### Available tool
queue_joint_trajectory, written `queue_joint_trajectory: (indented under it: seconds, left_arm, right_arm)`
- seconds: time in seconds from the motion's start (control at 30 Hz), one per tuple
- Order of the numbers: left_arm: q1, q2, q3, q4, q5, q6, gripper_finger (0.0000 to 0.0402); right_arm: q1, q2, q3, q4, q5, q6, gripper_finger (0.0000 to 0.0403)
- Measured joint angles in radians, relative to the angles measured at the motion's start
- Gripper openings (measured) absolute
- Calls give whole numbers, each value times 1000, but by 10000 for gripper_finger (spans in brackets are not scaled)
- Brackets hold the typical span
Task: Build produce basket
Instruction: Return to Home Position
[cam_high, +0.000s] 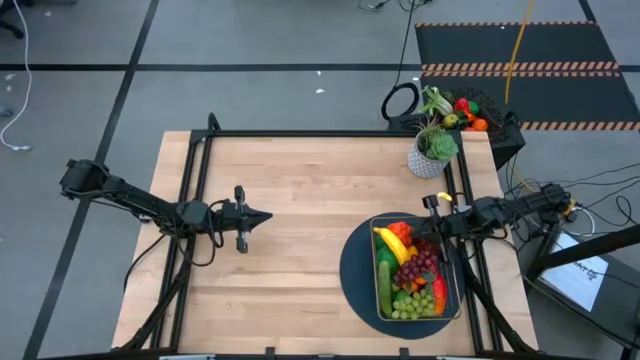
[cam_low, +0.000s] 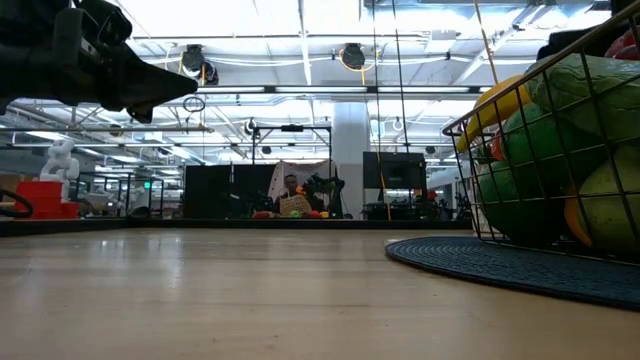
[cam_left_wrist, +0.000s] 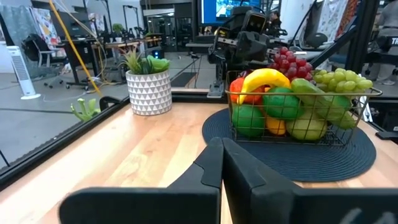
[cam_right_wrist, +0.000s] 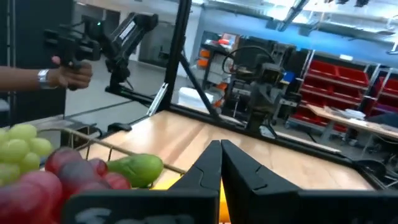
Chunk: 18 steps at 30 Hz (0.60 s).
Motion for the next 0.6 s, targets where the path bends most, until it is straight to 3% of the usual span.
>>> queue_joint_trajectory:
  seconds: [0.23,0.47,0.6]
  left_arm:
    - [0,0,0,1,0,-19,15]
    - [0,0,0,1,0,-17,5]
    - [0,0,0,1,0,-20,17]
  right_arm:
    - [-161,1,-2,-5,-40,33,0]
    - [-248,1,-16,-37,-71,36,0]
    - [-283,1,-16,-36,-143,64,0]
